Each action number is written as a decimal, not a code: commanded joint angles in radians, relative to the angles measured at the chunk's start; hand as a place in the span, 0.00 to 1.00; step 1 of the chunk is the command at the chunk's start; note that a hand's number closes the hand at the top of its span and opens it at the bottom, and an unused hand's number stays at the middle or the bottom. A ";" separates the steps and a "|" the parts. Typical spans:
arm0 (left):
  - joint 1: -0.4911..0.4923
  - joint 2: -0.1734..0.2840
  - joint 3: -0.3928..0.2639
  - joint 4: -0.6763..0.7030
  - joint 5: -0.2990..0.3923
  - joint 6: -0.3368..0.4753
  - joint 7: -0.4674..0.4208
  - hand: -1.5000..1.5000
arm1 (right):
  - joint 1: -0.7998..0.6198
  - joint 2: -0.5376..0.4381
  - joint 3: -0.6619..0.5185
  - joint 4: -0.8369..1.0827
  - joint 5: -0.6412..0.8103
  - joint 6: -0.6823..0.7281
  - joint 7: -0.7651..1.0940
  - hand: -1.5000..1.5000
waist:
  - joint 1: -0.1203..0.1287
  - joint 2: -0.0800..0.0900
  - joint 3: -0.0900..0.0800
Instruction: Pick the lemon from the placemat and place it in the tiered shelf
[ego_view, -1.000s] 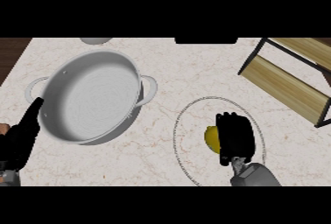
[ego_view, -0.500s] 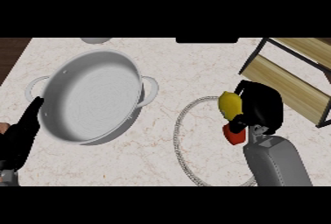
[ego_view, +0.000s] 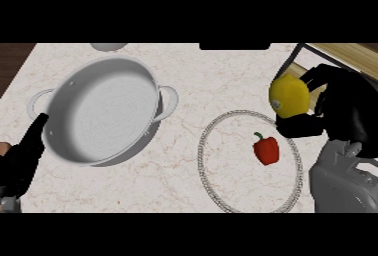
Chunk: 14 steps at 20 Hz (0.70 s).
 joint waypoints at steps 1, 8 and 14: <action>0.018 -0.008 -0.006 -0.007 -0.001 -0.013 0.012 0.50 | -0.076 0.014 -0.064 -0.154 -0.044 0.054 0.102 1.00 | -0.002 0.002 -0.005; 0.027 -0.022 -0.011 -0.041 -0.015 -0.017 0.040 0.50 | -0.264 -0.041 -0.133 -0.262 -0.079 0.207 0.217 1.00 | 0.004 0.002 -0.005; -0.034 0.006 0.026 0.022 -0.002 -0.041 0.041 0.50 | -0.439 -0.136 -0.202 -0.218 -0.042 0.236 0.224 1.00 | -0.001 0.002 -0.006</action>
